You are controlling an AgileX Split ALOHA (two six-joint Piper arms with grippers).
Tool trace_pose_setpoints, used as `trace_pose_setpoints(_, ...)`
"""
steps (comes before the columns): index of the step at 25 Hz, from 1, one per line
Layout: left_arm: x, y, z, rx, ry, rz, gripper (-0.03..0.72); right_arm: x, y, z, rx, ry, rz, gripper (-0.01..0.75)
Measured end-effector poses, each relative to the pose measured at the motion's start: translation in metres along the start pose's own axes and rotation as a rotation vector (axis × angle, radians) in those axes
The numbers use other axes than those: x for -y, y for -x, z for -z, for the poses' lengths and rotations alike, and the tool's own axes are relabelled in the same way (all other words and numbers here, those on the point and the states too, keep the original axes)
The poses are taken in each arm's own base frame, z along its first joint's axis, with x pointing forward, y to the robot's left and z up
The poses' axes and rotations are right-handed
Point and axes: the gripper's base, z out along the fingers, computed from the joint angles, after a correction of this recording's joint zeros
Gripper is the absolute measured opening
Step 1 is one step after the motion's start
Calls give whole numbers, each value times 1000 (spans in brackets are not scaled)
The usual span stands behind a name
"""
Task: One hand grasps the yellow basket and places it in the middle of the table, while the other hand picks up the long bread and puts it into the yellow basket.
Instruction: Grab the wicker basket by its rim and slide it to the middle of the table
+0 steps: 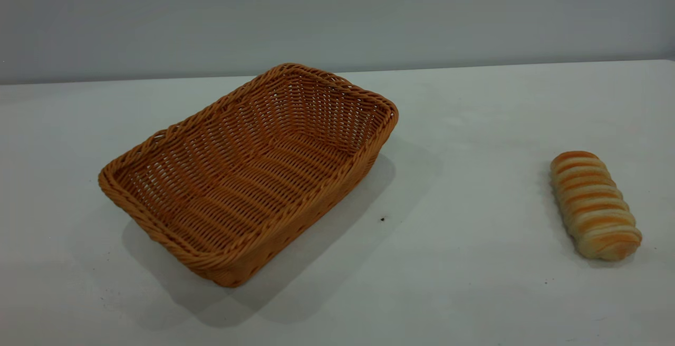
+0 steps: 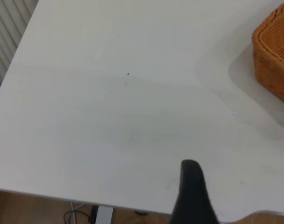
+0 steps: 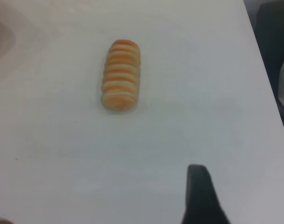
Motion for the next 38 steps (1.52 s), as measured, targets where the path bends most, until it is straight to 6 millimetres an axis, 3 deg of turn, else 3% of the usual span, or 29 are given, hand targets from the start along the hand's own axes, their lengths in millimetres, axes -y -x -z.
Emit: trace_pose_setpoints(38, -1, 1, 0, 7, -32, -24, 580, 0, 0, 0, 0, 0, 0, 498)
